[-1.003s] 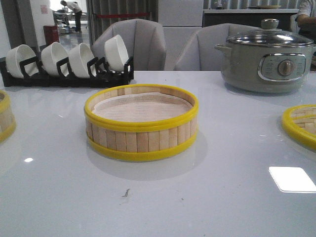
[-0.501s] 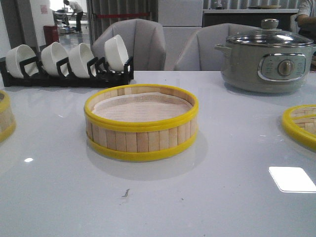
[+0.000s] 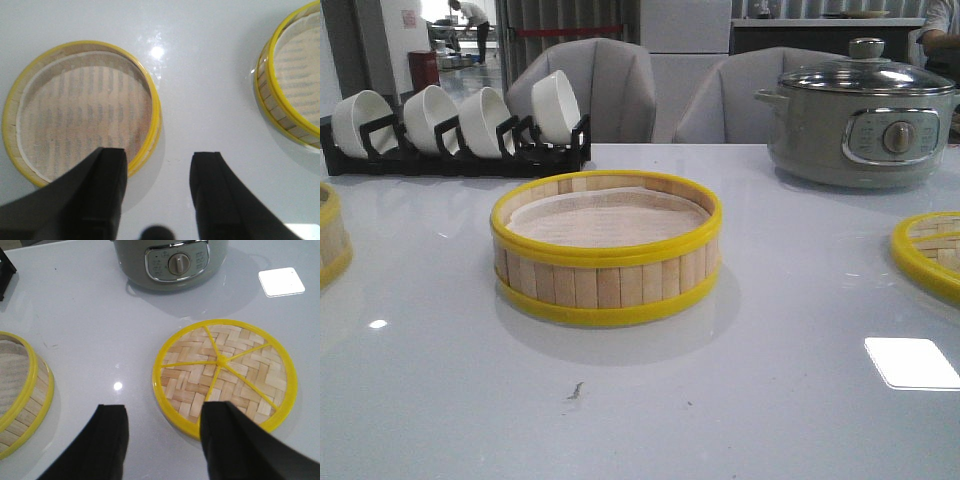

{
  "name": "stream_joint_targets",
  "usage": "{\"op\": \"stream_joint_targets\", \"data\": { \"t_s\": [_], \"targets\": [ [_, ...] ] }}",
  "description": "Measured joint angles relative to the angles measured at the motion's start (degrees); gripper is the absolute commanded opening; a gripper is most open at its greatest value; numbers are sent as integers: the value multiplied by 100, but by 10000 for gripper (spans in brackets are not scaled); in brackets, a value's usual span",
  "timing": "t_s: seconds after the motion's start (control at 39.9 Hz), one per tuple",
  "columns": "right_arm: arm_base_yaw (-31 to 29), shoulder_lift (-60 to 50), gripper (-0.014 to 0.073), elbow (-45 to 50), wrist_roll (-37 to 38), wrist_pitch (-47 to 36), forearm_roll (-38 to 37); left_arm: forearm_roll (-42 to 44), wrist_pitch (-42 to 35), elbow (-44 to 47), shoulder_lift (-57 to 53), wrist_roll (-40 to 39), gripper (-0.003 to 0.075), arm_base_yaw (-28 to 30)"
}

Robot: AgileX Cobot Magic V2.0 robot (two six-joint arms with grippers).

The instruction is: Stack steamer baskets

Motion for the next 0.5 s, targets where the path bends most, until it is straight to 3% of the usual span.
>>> {"op": "stream_joint_targets", "data": {
  "t_s": [0.5],
  "targets": [
    [0, 0, 444, 0, 0, 0, 0, 141, -291, 0, 1516, 0, 384, 0]
  ]
}}
